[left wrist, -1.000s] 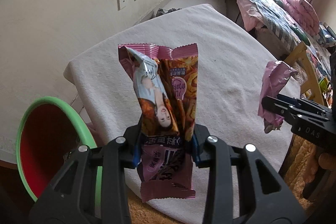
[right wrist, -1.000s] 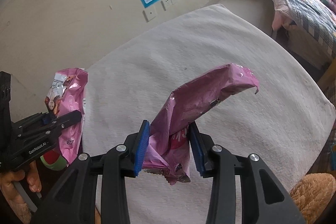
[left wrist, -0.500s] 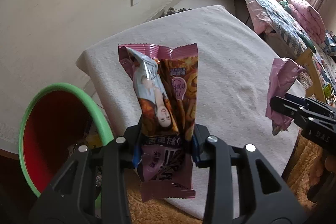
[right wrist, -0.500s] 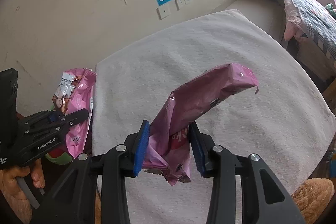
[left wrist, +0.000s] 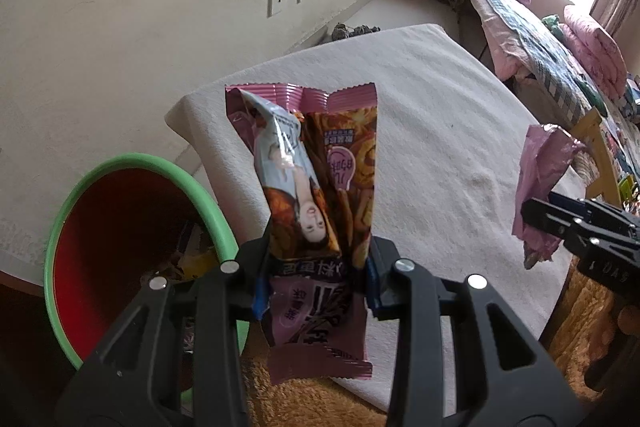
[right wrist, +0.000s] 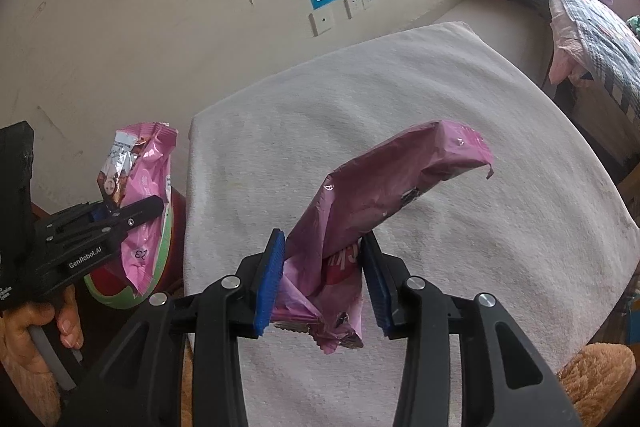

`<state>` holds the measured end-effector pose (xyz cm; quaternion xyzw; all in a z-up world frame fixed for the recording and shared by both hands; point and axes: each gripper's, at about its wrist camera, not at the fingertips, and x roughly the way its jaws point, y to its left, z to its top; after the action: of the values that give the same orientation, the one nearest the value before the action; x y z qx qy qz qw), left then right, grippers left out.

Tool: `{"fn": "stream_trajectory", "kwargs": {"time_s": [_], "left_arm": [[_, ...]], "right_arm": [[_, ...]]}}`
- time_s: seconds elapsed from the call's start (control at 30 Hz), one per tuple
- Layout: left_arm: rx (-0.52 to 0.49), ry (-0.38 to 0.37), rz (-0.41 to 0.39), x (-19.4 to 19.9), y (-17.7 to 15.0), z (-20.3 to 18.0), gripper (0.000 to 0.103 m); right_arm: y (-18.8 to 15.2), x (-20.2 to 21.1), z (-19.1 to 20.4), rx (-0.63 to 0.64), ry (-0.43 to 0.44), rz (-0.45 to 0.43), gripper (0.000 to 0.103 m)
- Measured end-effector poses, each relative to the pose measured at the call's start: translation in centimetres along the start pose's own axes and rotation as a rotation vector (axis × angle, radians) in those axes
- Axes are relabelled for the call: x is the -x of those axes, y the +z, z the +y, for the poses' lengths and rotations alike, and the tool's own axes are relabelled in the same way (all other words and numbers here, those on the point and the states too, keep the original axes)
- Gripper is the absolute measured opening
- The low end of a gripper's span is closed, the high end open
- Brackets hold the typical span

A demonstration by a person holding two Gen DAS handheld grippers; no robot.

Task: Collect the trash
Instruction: 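Carry the snack packet and pink bag over the bucket and open both grippers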

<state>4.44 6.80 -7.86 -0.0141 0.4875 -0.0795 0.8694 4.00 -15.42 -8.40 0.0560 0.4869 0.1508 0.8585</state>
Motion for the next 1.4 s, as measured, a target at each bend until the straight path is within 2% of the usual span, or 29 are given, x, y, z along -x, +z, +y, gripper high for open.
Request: {"fn": "stream_trajectory", "kwargs": {"time_s": [0.27,0.8,1.4], "left_arm": [[0.021,0.03,-0.031,1.0,0.0,1.1,0.035],[0.074,0.054,-0.027,1.0,-0.5,4.0,0.035],[0.163,0.09,-0.012,1.2,-2.6,8.1,0.035]], "right_arm": [[-0.1,-0.1,1.4,0.032,0.012,0.004,0.039],[0.5,-1.3,4.9,0.1,0.043,0.025,0.039],[1.5,-2.7,11.1,0.233,0.088,0.038,0.04]]}}
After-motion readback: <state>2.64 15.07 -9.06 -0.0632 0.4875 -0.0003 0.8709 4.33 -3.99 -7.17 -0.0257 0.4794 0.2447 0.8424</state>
